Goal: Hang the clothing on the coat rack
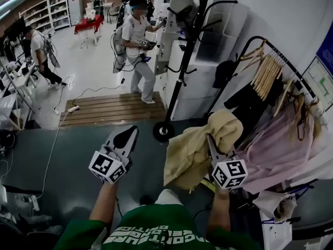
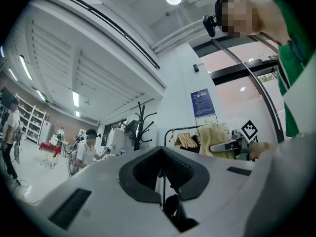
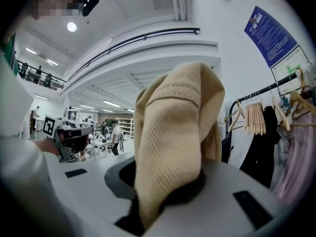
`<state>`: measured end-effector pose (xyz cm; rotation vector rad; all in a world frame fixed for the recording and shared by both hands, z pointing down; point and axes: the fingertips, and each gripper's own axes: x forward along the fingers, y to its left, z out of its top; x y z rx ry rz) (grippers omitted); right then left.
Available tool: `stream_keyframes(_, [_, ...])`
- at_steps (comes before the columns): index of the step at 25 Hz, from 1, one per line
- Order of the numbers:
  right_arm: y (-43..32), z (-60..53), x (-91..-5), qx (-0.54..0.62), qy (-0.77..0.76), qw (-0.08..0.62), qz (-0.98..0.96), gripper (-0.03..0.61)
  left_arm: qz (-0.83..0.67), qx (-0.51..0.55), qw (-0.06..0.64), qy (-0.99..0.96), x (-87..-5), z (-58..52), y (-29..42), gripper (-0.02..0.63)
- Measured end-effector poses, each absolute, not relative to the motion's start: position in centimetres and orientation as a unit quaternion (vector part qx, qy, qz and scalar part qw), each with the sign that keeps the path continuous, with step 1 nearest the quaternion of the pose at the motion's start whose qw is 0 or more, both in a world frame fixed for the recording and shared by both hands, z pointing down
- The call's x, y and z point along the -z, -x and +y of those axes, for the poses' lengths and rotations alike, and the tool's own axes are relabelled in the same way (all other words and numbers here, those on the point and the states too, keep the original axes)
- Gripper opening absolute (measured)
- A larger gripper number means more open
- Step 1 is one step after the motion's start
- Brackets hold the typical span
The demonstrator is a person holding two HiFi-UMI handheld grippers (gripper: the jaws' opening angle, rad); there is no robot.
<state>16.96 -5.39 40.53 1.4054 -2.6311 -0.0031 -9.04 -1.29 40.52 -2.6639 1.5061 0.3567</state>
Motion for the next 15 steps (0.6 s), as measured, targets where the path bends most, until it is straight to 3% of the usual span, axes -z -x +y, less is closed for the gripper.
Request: stream_keyframes(15, [-14.7, -13.3, -41.1, 0.023, -0.491, 0.093, -0.866, 0.077, 0.462, -0.104, 0.022, 0.881, -41.4, -10.1, 11.2, 0.005])
